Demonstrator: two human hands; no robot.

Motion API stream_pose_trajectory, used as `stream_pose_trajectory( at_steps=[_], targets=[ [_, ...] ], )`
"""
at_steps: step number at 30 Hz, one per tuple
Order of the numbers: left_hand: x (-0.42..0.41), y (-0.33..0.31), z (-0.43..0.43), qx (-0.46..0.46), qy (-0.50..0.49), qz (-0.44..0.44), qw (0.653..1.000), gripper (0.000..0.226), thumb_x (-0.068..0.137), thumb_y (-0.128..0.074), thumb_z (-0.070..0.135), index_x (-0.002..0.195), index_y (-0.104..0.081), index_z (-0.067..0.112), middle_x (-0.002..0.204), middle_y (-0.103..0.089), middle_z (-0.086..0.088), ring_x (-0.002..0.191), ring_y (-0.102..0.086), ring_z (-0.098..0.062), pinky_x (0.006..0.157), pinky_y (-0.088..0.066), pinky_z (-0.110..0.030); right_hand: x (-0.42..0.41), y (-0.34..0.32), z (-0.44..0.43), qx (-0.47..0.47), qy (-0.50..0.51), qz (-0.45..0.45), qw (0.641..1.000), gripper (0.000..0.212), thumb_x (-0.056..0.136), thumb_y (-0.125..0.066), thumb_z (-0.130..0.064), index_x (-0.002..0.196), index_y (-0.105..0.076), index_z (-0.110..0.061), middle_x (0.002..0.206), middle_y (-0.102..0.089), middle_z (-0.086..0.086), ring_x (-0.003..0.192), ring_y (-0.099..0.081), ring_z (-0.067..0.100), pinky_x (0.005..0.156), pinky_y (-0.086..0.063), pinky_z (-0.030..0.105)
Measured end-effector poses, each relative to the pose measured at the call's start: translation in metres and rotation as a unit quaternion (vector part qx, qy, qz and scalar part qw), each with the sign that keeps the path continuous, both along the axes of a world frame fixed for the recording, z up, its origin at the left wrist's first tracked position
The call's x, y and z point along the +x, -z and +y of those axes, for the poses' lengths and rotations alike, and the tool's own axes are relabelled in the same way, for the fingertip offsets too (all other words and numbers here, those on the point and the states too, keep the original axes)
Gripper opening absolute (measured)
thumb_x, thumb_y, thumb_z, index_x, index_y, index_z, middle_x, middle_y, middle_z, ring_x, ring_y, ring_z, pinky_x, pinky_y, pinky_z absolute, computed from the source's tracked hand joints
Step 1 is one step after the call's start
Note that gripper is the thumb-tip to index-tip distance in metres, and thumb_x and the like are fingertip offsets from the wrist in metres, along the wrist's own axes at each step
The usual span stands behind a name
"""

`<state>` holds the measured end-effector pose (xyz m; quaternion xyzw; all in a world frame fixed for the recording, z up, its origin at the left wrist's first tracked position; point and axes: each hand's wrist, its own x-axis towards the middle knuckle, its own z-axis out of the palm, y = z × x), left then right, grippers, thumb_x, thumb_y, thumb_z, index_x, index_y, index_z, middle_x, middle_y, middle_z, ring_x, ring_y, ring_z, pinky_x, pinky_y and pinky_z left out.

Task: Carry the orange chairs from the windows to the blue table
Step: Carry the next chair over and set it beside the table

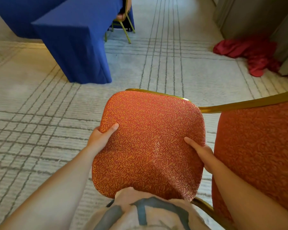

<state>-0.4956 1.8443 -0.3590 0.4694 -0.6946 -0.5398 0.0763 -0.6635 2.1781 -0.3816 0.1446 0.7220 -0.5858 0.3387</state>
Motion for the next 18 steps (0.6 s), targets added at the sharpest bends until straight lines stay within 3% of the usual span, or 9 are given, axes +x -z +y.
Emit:
stream_pose_trajectory(
  at_steps=[3, 7, 13, 18],
  targets=[
    [-0.073, -0.017, -0.057, -0.025, 0.001, 0.025, 0.999, 0.072, 0.046, -0.064, 0.083, 0.090, -0.070, 0.026, 0.084, -0.069, 0.011, 0.077, -0.062, -0.007, 0.071, -0.045, -0.027, -0.067, -0.019, -0.054, -0.014, 0.014, 0.024, 1.000, 0.092, 0.038, -0.087, -0.060, 0.117, -0.064, -0.019, 0.100, -0.072, 0.001, 0.090, -0.069, 0.020, 0.072, -0.053, 0.028],
    [-0.160, -0.037, -0.119, -0.045, 0.003, 0.054, 0.998, 0.055, 0.052, -0.067, 0.080, 0.076, -0.067, 0.031, 0.073, -0.064, 0.021, 0.072, -0.059, 0.002, 0.061, -0.043, -0.021, -0.145, -0.039, -0.112, -0.020, 0.034, 0.044, 0.998, 0.066, 0.047, -0.088, -0.055, 0.101, -0.066, -0.023, 0.087, -0.074, -0.004, 0.081, -0.070, 0.015, 0.059, -0.052, 0.023],
    [-0.290, -0.018, -0.191, -0.002, 0.026, 0.033, 0.999, 0.057, 0.057, -0.070, 0.076, 0.087, -0.066, 0.027, 0.084, -0.067, 0.013, 0.078, -0.063, -0.006, 0.065, -0.046, -0.025, -0.275, -0.032, -0.179, -0.012, 0.033, 0.051, 0.998, 0.042, 0.060, -0.087, -0.048, 0.089, -0.065, -0.026, 0.079, -0.072, -0.010, 0.074, -0.069, 0.009, 0.051, -0.050, 0.018],
    [-0.421, -0.014, -0.250, 0.000, 0.010, 0.044, 0.999, 0.055, 0.060, -0.072, 0.073, 0.089, -0.070, 0.026, 0.084, -0.070, 0.013, 0.081, -0.066, -0.008, 0.069, -0.050, -0.027, -0.412, -0.033, -0.241, -0.019, 0.010, 0.046, 0.999, 0.047, 0.063, -0.085, -0.046, 0.100, -0.063, -0.026, 0.089, -0.071, -0.005, 0.081, -0.067, 0.014, 0.058, -0.050, 0.024]
  ],
)
